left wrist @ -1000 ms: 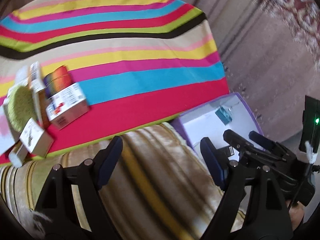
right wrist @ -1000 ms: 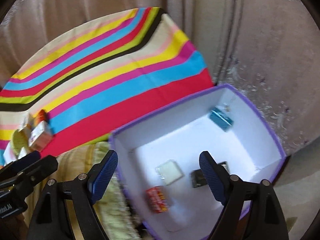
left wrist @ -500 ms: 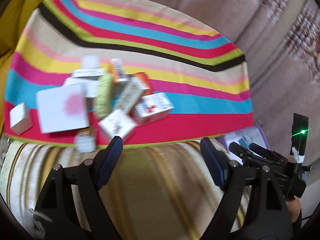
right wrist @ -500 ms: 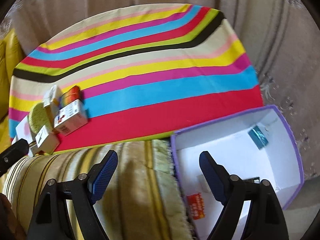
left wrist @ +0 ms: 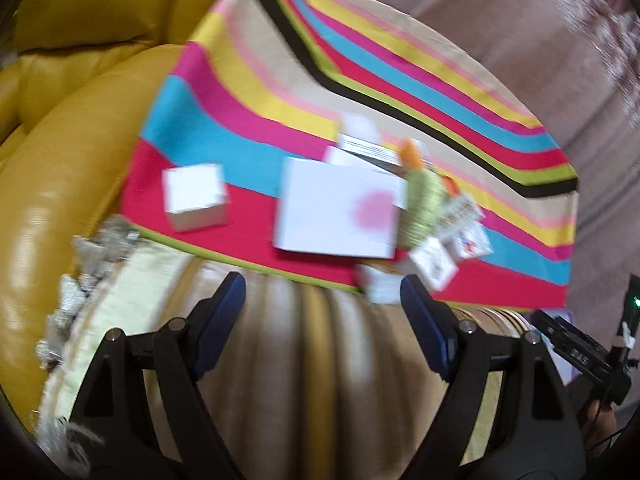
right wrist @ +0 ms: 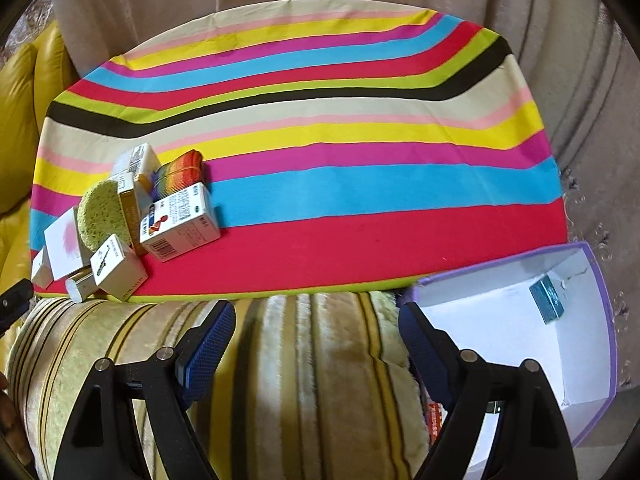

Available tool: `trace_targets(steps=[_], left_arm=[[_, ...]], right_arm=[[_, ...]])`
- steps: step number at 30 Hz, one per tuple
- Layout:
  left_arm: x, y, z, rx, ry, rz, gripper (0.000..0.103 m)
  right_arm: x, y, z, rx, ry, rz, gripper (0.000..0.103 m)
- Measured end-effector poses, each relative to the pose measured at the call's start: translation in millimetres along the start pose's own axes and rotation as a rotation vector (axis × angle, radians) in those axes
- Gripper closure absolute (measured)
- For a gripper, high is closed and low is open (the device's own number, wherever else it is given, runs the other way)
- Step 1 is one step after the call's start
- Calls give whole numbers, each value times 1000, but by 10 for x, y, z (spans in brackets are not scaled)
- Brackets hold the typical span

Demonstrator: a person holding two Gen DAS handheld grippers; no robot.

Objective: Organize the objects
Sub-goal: 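Release both items in the purple box and withdraw both grippers to the table, then grasp the white cube box with the left gripper while the right grasps the white medicine box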

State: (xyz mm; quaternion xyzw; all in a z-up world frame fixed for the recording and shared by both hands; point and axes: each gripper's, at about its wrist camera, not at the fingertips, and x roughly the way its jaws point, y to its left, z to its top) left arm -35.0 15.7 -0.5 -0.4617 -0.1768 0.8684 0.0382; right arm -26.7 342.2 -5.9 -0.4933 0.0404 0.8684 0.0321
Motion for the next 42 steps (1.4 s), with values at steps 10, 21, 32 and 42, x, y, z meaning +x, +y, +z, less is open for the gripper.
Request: trace_targets(steps=[10, 21, 32, 42], left_arm=[[175, 431, 237, -121, -2, 127, 21], [580, 583, 518, -119, 42, 256, 21], [821, 593, 545, -88, 82, 269, 52], [806, 585, 530, -77, 71, 259, 52]], right_arm=[[103, 243, 99, -58, 11, 26, 18], [196, 546, 208, -138, 0, 60, 18], [406, 897, 366, -262, 15, 105, 18], [541, 1041, 460, -308, 28, 122, 18]])
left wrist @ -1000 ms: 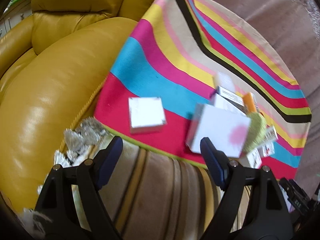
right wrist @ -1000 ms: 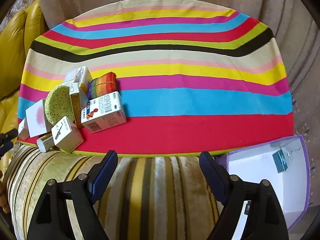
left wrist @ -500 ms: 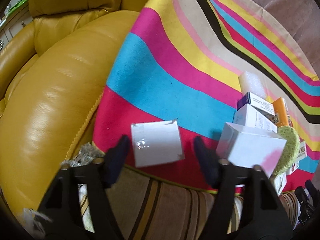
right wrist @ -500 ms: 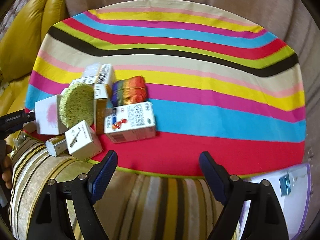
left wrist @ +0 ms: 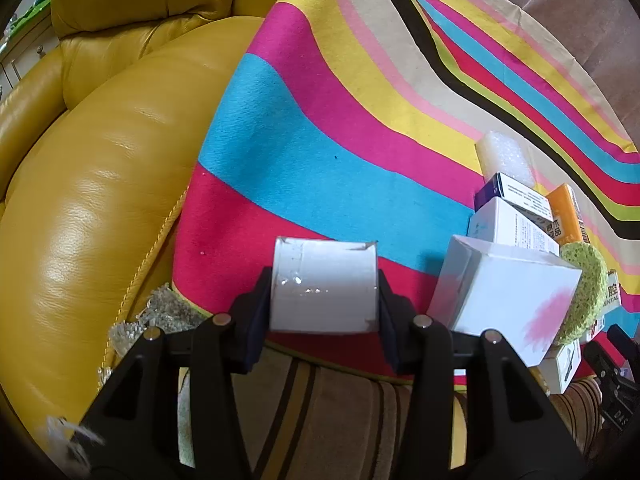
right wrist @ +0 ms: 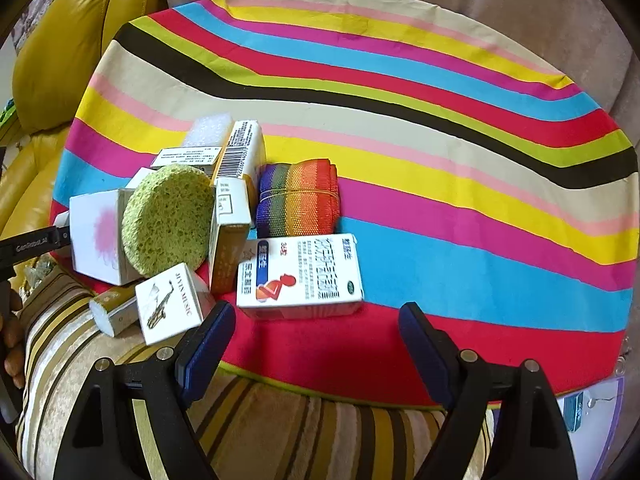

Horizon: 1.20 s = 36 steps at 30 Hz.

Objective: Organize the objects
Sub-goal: 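Grasp the white cube box with the left gripper while the right grasps the white medicine box, then carry both white boxes over the purple box and release them inside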

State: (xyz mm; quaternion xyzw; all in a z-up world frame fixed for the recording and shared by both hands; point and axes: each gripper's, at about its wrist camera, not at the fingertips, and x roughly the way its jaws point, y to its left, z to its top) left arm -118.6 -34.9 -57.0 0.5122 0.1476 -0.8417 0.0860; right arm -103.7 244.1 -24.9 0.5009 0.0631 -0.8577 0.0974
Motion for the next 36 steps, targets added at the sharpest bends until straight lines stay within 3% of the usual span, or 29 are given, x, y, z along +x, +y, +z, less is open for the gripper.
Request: trace_targets(steps=[11, 12, 13, 14, 19, 36], left_arm=[[-31, 17, -31, -12, -21, -31, 52], [-38, 16, -27, -14, -27, -33, 52], [-58, 17, -25, -16, -37, -37, 52], [-82, 9, -16, -18, -48, -38, 52], [-277, -32, -31, -13, -115, -54, 52], [-775, -482, -431, 54, -122, -165, 52]], right_arm=[[201, 5, 113, 2, 26, 1, 18], [216, -13, 110, 6, 30, 1, 22], [220, -35, 97, 11, 34, 3, 33], [229, -49, 87, 16, 40, 1, 33], [110, -125, 20, 37, 13, -11, 33], [-317, -269, -239, 116, -49, 1, 33]])
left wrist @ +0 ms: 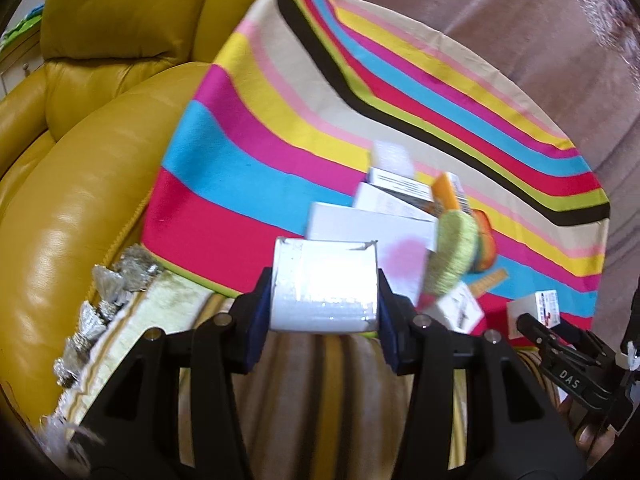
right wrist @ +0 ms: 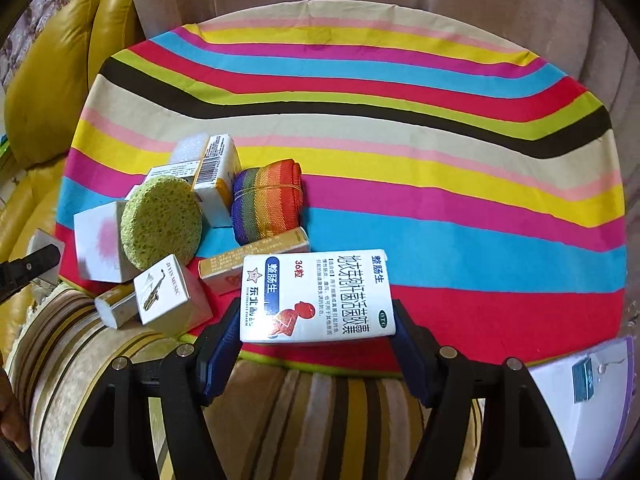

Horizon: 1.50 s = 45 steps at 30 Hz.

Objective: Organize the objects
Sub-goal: 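Carry both white boxes over the purple box and release them inside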

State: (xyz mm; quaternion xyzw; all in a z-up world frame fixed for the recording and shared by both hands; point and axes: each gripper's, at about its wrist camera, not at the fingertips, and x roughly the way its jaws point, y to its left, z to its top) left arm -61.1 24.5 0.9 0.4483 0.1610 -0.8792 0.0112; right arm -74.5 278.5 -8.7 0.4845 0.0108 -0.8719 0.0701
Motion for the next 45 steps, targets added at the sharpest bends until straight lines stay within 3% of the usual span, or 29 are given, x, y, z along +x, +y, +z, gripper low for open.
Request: trace_targets(steps=[20, 29, 45], left_arm=[[91, -1117, -369, 180, 166, -225, 53], [102, -1574, -533, 256, 208, -297, 53], [142, -2396, -874, 399, 287, -437, 53]], right_arm=[[-399, -384, -393, 135, -9, -50, 33], [-610, -789, -627, 261, -37, -122, 33], [-781, -1549, -1088, 478, -12, -241, 33]])
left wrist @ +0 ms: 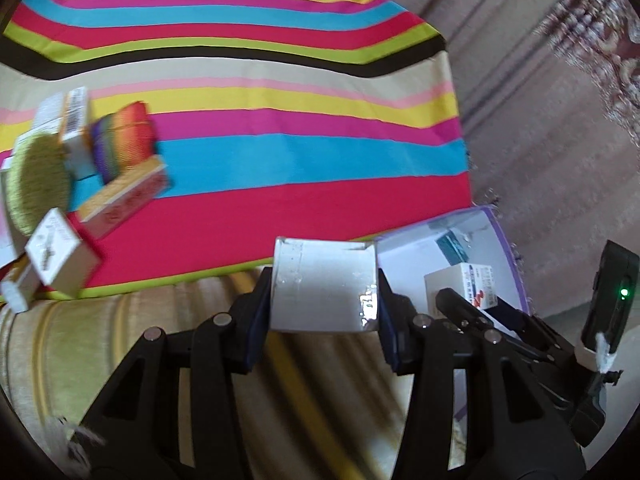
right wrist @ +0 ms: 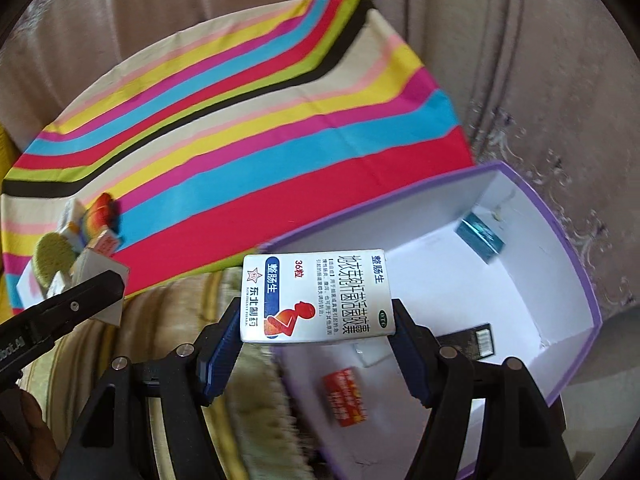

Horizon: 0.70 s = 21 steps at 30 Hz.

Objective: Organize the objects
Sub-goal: 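Carry both white boxes over the purple box and release them inside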

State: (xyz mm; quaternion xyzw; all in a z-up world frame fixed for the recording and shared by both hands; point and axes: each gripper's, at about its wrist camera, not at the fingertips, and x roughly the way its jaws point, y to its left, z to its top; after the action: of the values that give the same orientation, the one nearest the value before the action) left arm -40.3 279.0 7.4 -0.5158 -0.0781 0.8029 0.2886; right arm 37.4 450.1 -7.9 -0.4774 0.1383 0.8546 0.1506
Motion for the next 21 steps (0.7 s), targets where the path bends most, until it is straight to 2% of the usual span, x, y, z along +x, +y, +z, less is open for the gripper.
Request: trace_targets(steps=[8, 18, 20, 21], left_arm=[[222, -355, 4, 69, 40, -70, 53], [398, -617, 39, 99, 81, -178, 53], [444, -668, 46, 103, 98, -201, 50], [463, -687, 43, 105, 106, -206, 42]], right_arm=[[66, -444, -6, 120, 14, -74, 33], [48, -669, -25, 202, 2, -116, 32], [45, -721, -32, 227, 3, -129, 29], [43, -744, -35, 239, 3, -133, 26]])
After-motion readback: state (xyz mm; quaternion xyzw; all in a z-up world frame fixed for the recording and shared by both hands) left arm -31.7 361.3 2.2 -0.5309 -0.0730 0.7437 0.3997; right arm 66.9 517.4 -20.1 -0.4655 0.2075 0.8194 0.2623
